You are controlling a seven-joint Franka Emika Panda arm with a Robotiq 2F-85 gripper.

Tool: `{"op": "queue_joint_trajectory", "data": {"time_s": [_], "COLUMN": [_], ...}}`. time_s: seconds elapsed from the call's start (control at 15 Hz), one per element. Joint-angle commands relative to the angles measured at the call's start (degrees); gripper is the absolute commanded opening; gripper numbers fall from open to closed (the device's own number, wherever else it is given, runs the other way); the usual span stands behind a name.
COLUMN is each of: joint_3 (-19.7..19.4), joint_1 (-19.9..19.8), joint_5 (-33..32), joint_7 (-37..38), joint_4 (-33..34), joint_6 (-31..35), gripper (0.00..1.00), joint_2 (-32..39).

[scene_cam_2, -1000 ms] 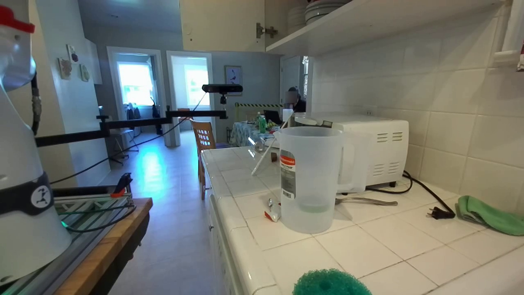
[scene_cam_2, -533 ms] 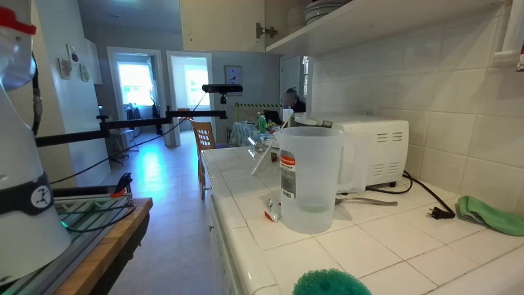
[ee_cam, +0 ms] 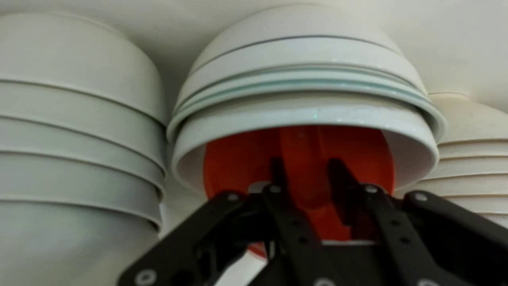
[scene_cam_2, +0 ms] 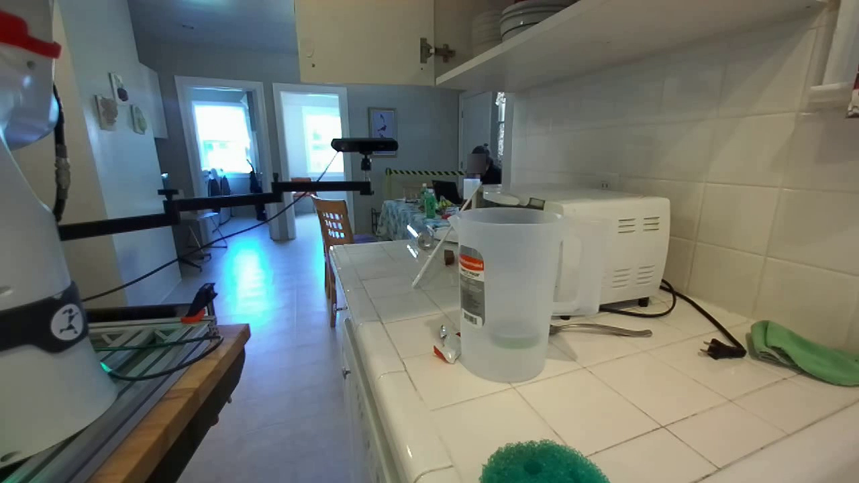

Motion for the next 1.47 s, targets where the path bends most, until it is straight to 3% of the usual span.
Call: {"op": "queue_joint_trajectory", "data": {"time_s": [0.0, 0.8, 1.4], "joint_3": [-0.2, -0.4, -1.4], "joint_1": [0.6, 1.8, 3.4], "joint_5": [-0.7, -2.4, -8.6], "joint_7": [0.3, -0.2, 1.5], "joint_4": [3.0, 0.8, -2.6], "joint_6": [0.2, 7.0, 7.8], "gripper": [0.08, 0.08, 0.08], "joint_2": [1.9, -0.4, -6.0]}}
